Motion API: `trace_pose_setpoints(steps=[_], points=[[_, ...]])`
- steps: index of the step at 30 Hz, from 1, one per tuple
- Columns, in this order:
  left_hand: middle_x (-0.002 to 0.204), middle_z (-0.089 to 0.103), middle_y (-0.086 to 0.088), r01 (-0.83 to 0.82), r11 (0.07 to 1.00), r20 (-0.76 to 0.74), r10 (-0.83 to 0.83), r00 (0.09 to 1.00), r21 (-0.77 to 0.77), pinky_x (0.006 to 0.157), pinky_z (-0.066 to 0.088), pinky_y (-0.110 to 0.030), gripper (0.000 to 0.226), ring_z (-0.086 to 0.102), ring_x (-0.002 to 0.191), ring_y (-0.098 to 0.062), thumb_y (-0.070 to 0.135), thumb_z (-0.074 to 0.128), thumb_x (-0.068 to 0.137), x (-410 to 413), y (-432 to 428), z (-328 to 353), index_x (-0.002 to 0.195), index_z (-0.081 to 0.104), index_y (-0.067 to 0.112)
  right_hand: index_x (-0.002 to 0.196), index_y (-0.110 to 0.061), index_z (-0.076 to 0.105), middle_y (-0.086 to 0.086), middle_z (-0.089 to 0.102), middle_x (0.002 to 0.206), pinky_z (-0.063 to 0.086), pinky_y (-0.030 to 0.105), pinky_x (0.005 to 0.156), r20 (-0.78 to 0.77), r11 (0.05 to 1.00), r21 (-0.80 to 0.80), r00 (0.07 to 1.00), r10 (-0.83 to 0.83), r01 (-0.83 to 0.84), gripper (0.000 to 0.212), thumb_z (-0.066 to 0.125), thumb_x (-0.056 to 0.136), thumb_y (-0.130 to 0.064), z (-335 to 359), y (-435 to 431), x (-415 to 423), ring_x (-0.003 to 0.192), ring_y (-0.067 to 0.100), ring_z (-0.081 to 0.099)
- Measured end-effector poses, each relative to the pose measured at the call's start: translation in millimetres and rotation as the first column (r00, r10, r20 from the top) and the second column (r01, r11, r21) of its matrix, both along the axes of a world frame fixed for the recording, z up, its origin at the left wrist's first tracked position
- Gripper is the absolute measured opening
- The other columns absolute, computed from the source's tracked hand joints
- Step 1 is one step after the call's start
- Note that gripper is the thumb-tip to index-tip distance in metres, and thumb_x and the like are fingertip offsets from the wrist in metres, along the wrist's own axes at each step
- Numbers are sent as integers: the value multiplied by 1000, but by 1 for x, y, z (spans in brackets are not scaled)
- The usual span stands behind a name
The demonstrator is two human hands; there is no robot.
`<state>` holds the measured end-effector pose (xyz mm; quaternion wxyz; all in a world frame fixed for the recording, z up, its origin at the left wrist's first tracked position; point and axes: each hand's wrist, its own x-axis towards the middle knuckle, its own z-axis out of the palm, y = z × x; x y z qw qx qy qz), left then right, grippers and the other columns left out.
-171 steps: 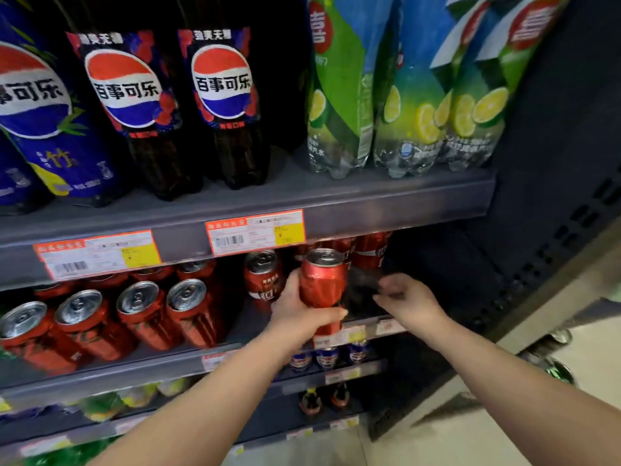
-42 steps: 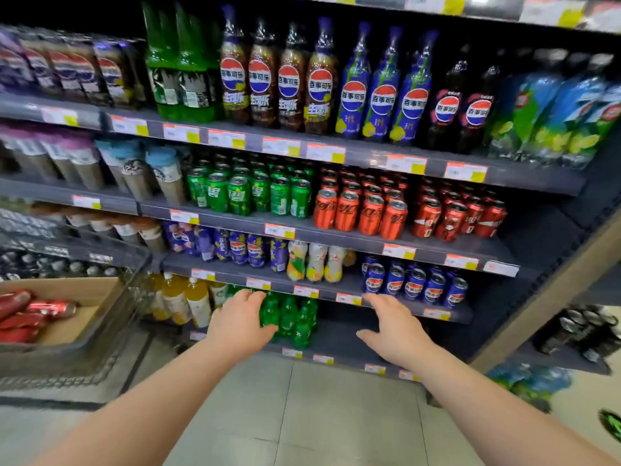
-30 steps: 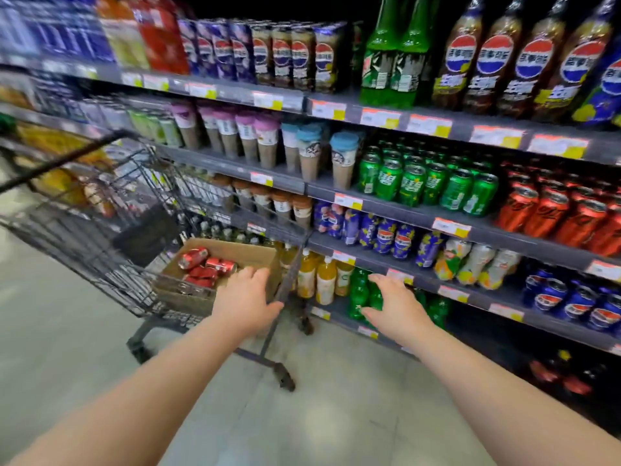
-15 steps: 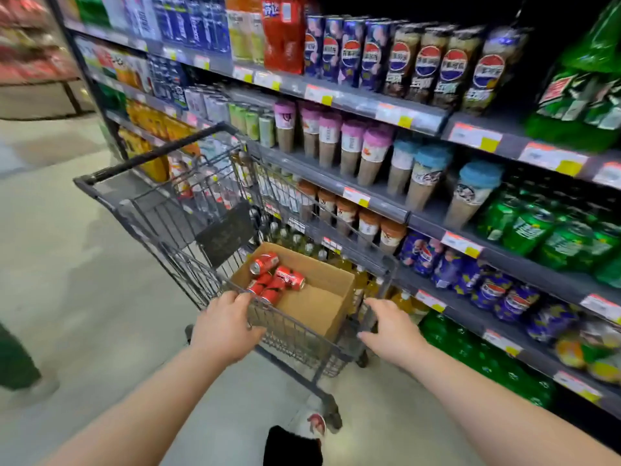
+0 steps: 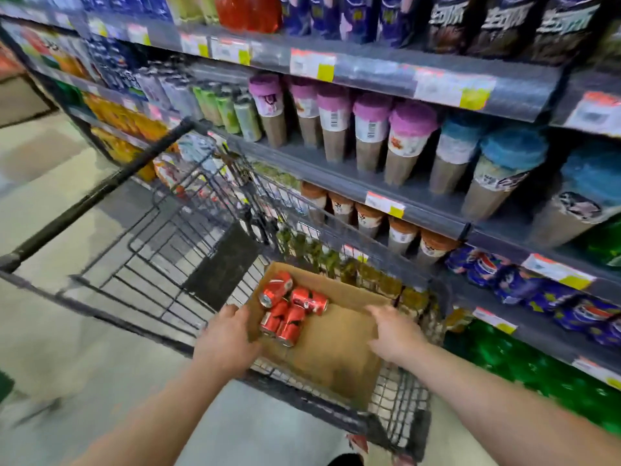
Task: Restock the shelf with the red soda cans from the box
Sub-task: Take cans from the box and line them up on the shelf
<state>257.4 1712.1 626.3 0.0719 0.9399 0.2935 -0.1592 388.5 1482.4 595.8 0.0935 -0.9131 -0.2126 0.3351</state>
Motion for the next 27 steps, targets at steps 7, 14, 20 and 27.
trace_pose_setpoints(steps=[7,14,20,27], points=[[129,50,0,67,996,-128,-73,989,-53,98,43,-38,60,49,121,-23,51,56,76,60,29,-38,129,44,24,147,-26,22,1,30,150,38,38,107,-75,992,-13,990,-124,123,69,57,88,-33,-31,16,28,134,25,37],[130,48,-3,166,982,-233,-183,955,-91,95,43,-36,62,51,119,-24,48,59,79,118,68,-109,132,41,21,144,-24,26,2,36,145,36,38,108,-176,948,-53,931,-319,315,63,54,90,-36,-84,37,18,130,25,40],[121,55,-6,91,971,-252,-146,957,-219,91,48,-38,57,57,109,-28,48,61,75,149,122,-174,124,49,21,143,-28,27,0,34,146,36,38,107,-256,906,-98,869,-424,413,61,55,89,-37,-147,88,5,129,25,40],[118,60,-5,11,924,-199,-93,976,-382,90,51,-43,41,60,106,-29,46,70,68,174,173,-231,104,54,34,139,-17,35,7,43,139,40,30,101,-372,870,-99,793,-483,484,52,52,90,-24,-236,169,10,127,26,44]])
